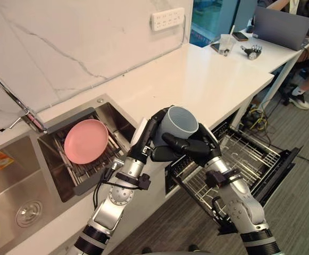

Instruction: Walk over to the sink, pick up the cup, carry it to the dishwasher, place the cup inside the dishwasher, then close the dishwasher door

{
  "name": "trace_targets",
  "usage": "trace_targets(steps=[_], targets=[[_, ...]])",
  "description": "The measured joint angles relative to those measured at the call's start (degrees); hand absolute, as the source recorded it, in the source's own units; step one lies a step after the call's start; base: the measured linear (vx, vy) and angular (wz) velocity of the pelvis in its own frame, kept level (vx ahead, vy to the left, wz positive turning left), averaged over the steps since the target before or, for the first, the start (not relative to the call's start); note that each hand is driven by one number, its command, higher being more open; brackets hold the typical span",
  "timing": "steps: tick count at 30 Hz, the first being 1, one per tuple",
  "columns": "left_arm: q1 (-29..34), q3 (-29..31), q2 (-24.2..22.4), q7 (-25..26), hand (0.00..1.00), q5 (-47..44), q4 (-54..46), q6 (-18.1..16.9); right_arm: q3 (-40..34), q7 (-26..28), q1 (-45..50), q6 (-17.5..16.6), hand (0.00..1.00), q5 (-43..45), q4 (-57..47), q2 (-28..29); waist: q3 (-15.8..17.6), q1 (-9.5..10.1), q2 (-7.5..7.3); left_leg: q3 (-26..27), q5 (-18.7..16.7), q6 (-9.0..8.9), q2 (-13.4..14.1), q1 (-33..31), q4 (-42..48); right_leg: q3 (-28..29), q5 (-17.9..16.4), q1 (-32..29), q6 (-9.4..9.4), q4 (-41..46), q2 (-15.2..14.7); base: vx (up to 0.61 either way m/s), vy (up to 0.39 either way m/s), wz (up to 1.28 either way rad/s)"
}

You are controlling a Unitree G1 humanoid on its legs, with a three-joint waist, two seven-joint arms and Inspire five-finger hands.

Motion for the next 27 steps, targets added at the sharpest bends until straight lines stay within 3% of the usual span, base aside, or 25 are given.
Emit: trace_targets(steps=[5,6,13,17,23,27], targets=[[0.0,-0.2,0.0,1.4,0.0,0.6,-2.1,0.7,1.3,-2.7,0.0,-3.0,0.0,0.0,-0.9,0.2,0.0,0.11,-0.04,-0.2,0.1,0.03,-0.1,0.0,0.0,-0.2,0.0,0.1,-0.02,0.0,0.0,0.0,0.0,0.0],[0.0,-0.4,0.0,1.9,1.0,1.0,-2.7,0.7,1.7,-3.1,0.0,-3.9,0.0,0.0,-1.1,0.3,0.0,0.1,-0.05,-0.3,0.1,0.05,-0.1,0.0,-0.1,-0.3,0.0,0.1,-0.03,0.0,-0.1,0.0,0.0,0.0],[0.0,-0.7,-2.0,4.5,1.0,2.0,-4.2,0.5,4.8,-9.1,0.0,-9.4,0.0,0.1,-1.7,4.6,0.1,0.07,-0.19,-0.6,0.6,0.09,-0.2,0.0,-0.6,-0.7,0.0,0.1,-0.04,0.0,-0.1,-0.01,-0.003,0.02],[0.1,-1.3,-2.6,4.5,1.0,2.0,-4.2,-0.6,5.6,-15.4,0.0,-15.0,0.0,-0.1,-1.6,6.7,0.1,0.18,-0.21,-0.9,1.2,0.2,-0.4,0.2,-1.5,-1.1,0.0,0.0,-0.04,0.0,-0.3,-0.02,-0.001,0.05],[2.1,-5.0,-2.4,4.3,1.0,2.1,-4.2,-4.0,-1.3,-25.9,-1.9,-24.1,0.0,-1.0,0.5,9.9,0.1,0.07,-0.23,-0.8,1.3,0.36,-0.7,0.6,-1.9,-0.9,0.0,0.1,-0.02,0.0,-0.5,0.0,0.001,-0.01],[2.2,-4.5,-2.5,4.5,1.0,2.0,-4.2,-5.8,-6.0,-30.6,-1.9,-25.8,0.0,-1.8,0.9,9.8,0.1,-0.01,-0.24,-0.7,1.3,0.36,-0.7,0.7,-2.0,-0.9,0.0,0.1,-0.01,0.0,-0.5,0.0,0.0,0.0]])
